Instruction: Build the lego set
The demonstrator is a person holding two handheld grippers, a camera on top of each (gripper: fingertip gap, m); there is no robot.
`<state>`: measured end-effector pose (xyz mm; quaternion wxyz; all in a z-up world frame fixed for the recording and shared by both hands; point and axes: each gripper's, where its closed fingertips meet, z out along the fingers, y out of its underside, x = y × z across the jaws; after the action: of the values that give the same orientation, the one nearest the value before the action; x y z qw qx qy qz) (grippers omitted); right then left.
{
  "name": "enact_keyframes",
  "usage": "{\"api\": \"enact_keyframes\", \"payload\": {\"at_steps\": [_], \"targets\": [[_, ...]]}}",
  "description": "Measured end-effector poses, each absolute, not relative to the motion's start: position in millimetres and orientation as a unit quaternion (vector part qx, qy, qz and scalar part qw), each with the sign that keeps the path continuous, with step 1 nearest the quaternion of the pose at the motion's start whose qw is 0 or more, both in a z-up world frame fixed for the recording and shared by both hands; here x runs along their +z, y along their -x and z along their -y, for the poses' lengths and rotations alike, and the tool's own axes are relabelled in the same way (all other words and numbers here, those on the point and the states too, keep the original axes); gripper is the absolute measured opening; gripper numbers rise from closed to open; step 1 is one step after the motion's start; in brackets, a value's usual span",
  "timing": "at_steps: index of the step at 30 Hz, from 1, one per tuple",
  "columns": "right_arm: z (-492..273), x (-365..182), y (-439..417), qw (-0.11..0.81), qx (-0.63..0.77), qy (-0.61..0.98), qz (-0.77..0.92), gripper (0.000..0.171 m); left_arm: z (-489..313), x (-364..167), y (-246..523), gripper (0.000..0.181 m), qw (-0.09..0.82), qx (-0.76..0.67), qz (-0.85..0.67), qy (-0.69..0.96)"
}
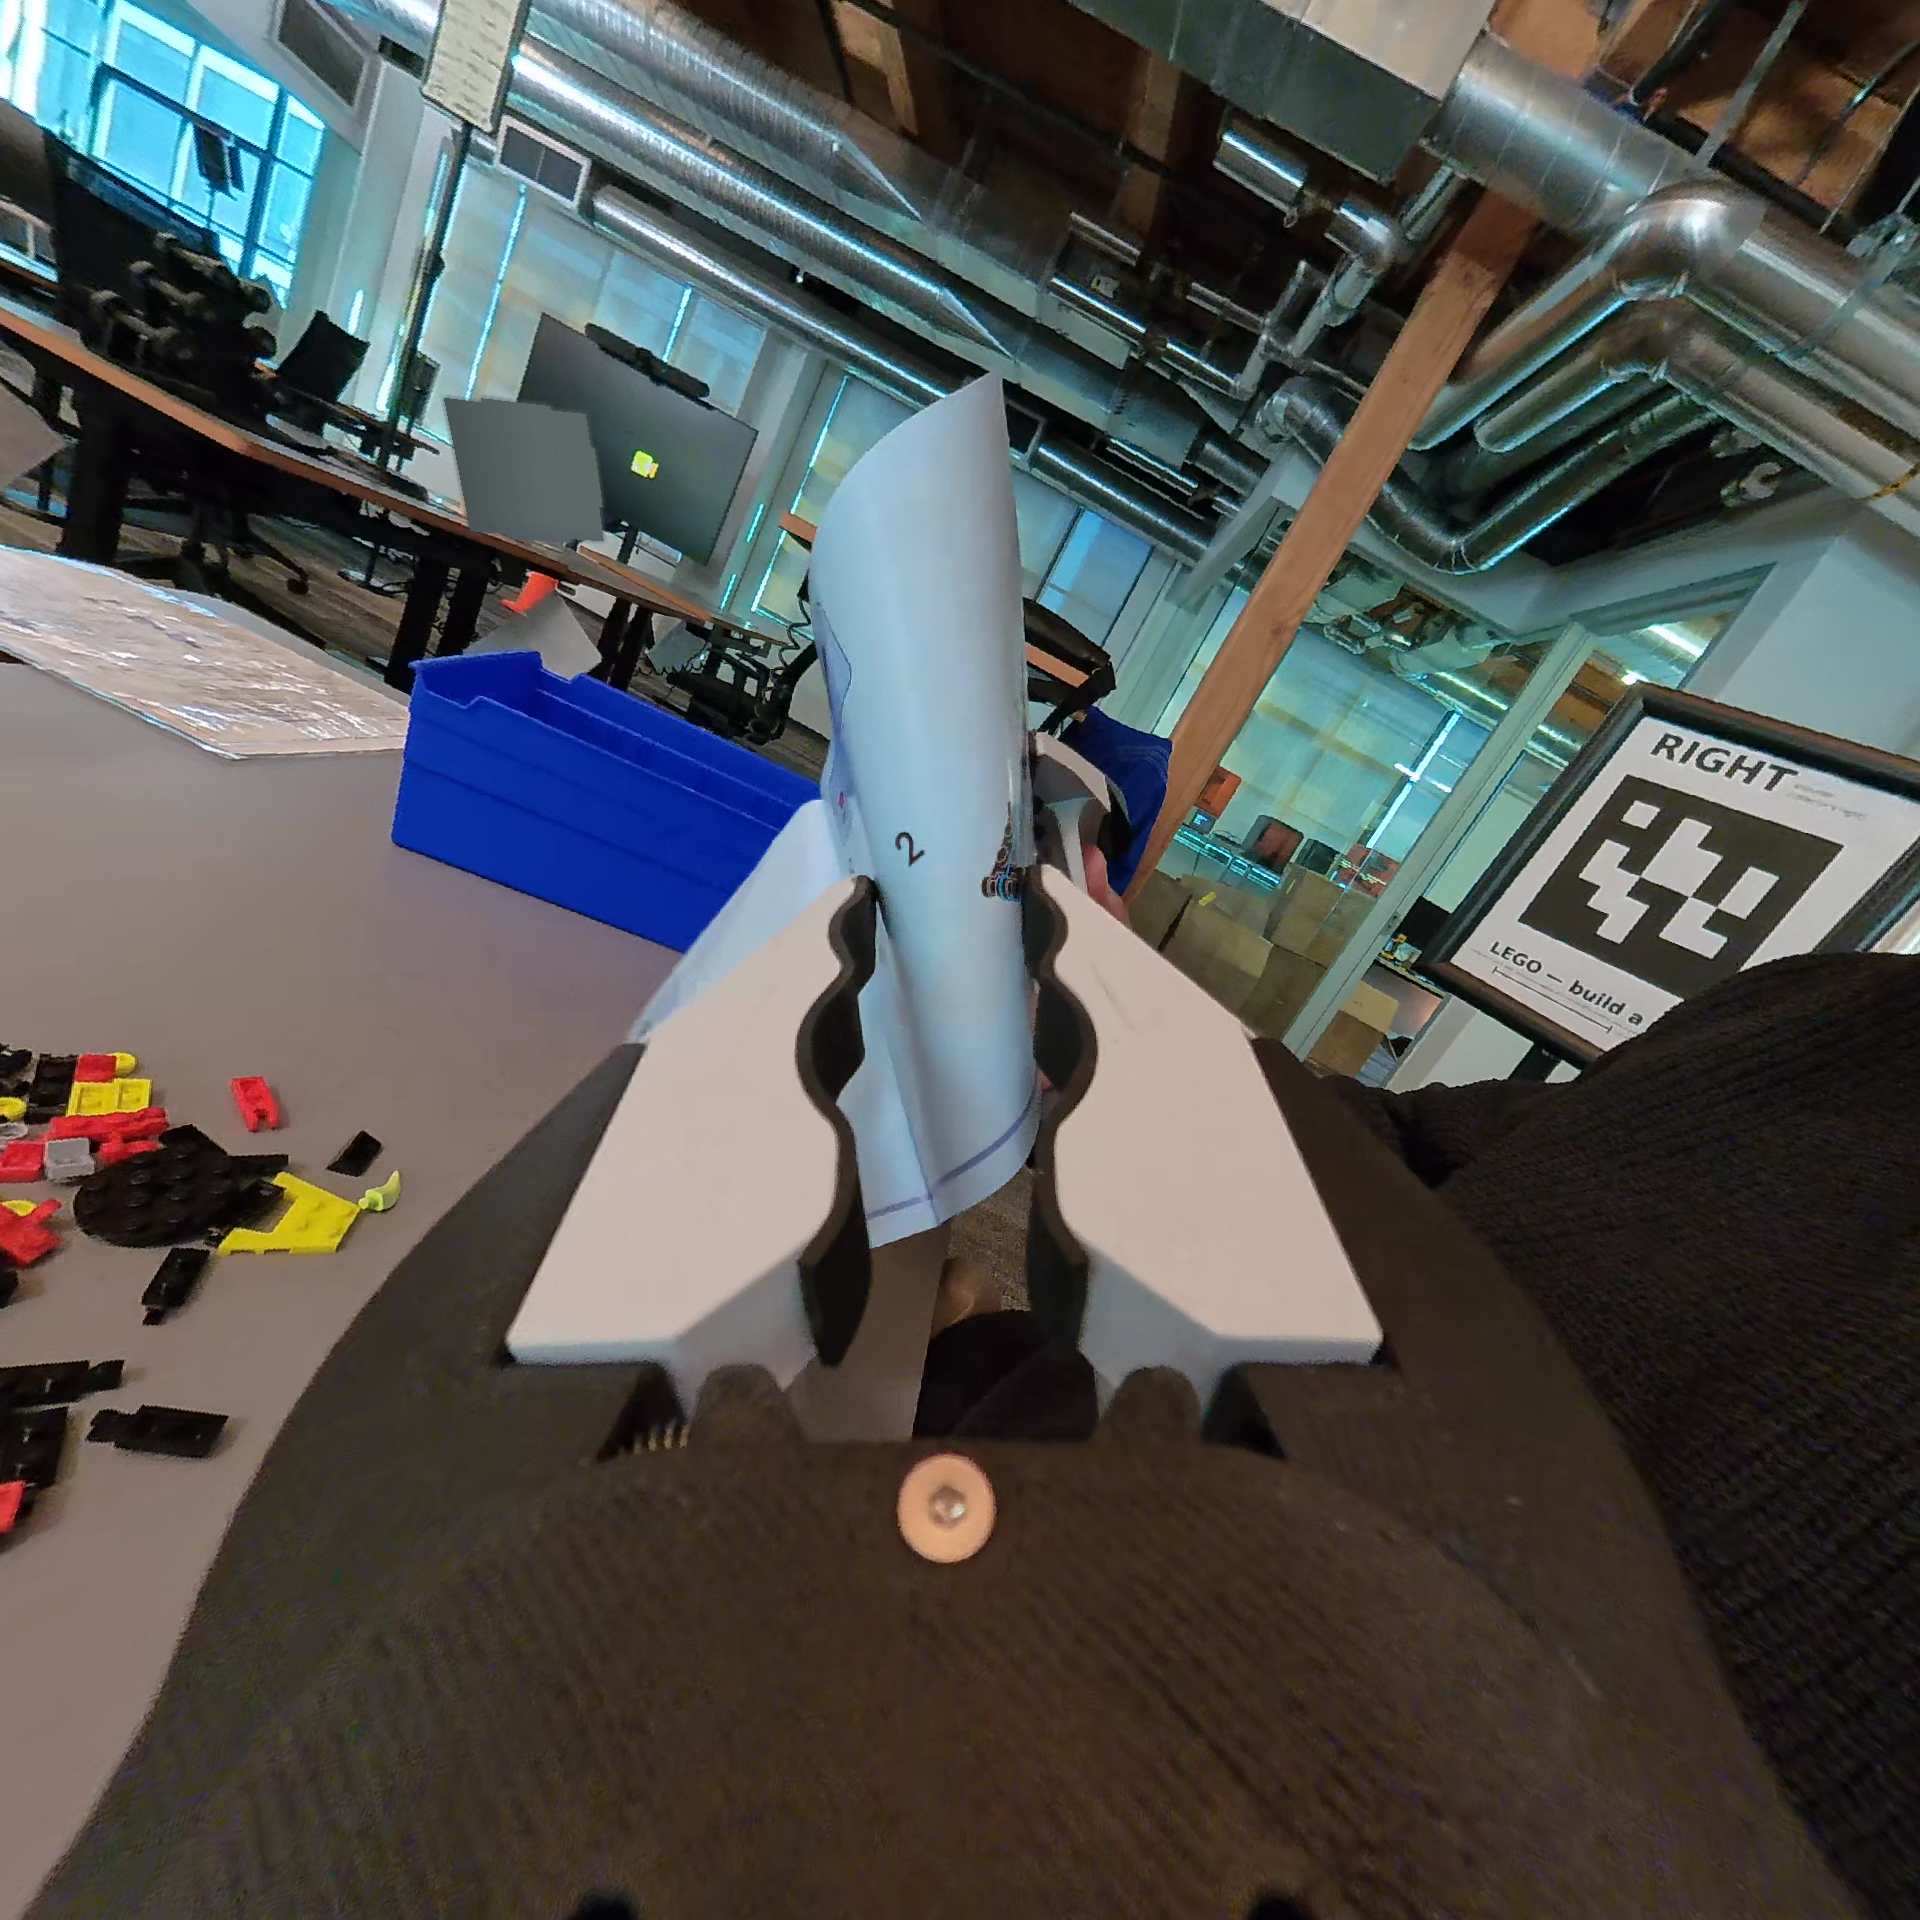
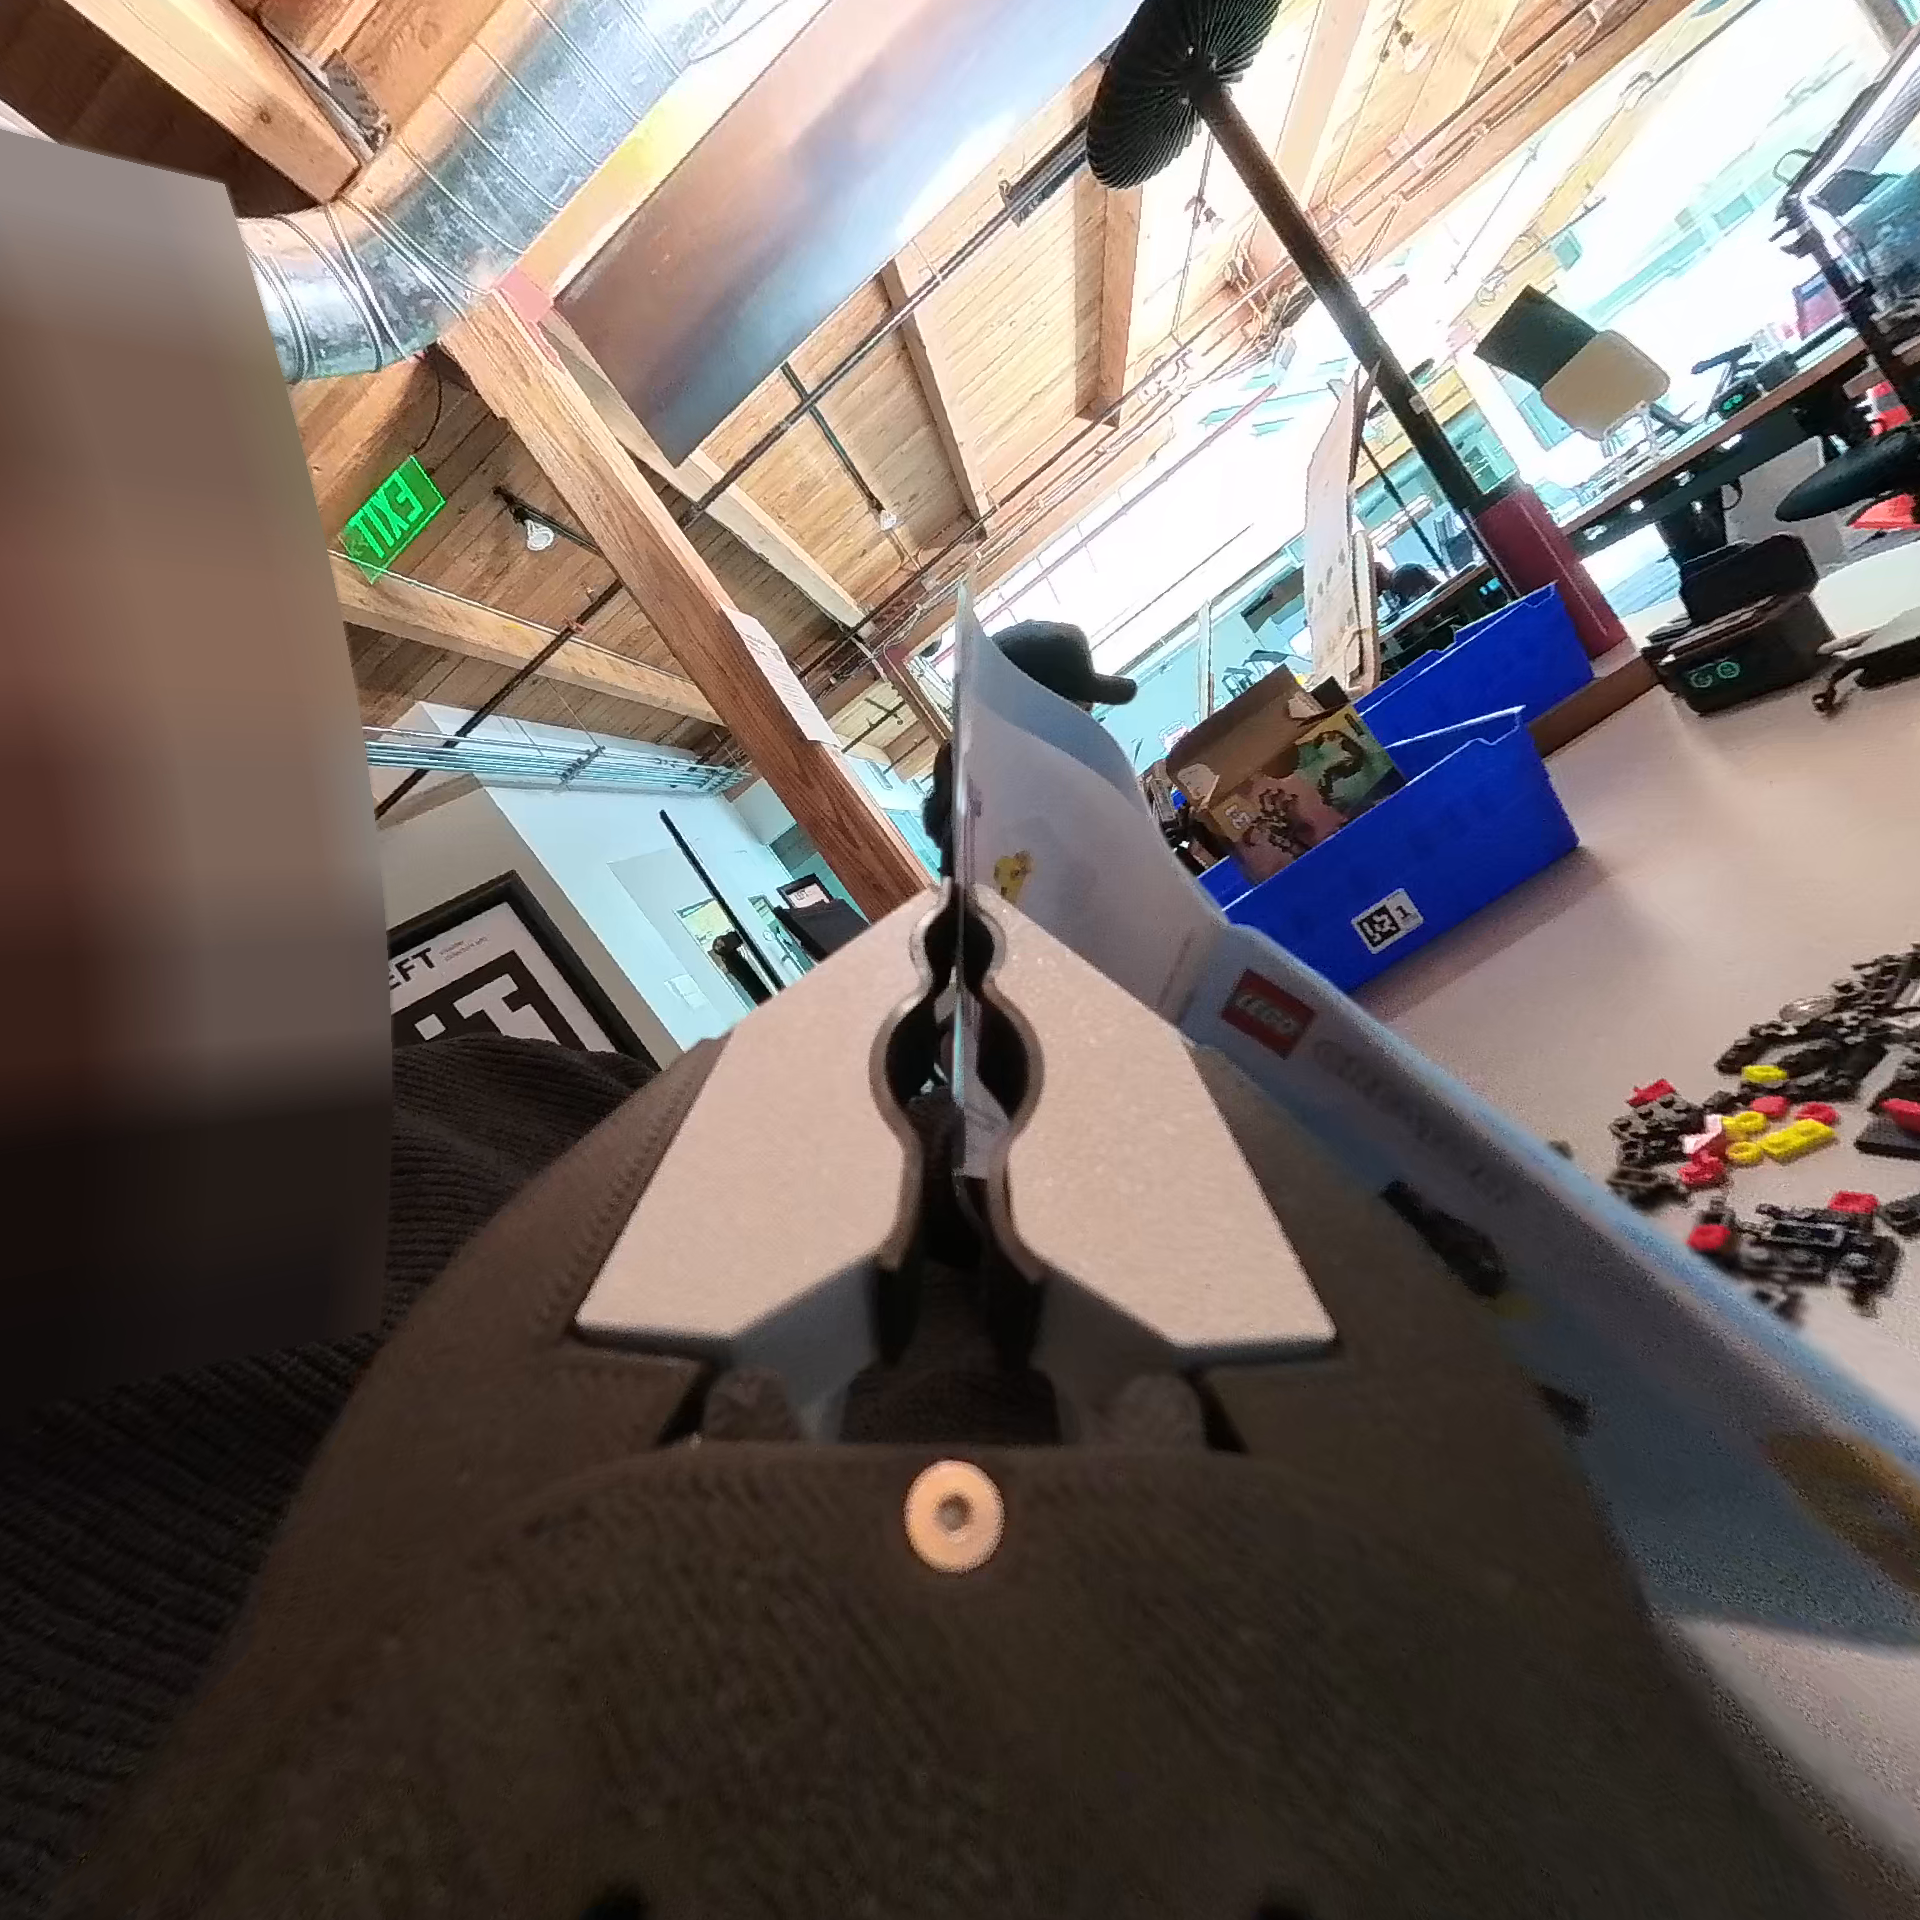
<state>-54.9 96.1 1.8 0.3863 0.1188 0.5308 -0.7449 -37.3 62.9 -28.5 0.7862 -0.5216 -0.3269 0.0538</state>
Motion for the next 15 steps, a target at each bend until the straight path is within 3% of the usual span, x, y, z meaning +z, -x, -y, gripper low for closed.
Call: {"api": "enact_keyframes", "payload": {"at_steps": [15], "targets": [[-97.7, 3.4, 53.9, 0.382, -0.746, -0.112, -0.533, 0.000, -57.7, -26.8, 39.3, 0.028, 0.791, 0.056, 0.328, 0.514]]}}
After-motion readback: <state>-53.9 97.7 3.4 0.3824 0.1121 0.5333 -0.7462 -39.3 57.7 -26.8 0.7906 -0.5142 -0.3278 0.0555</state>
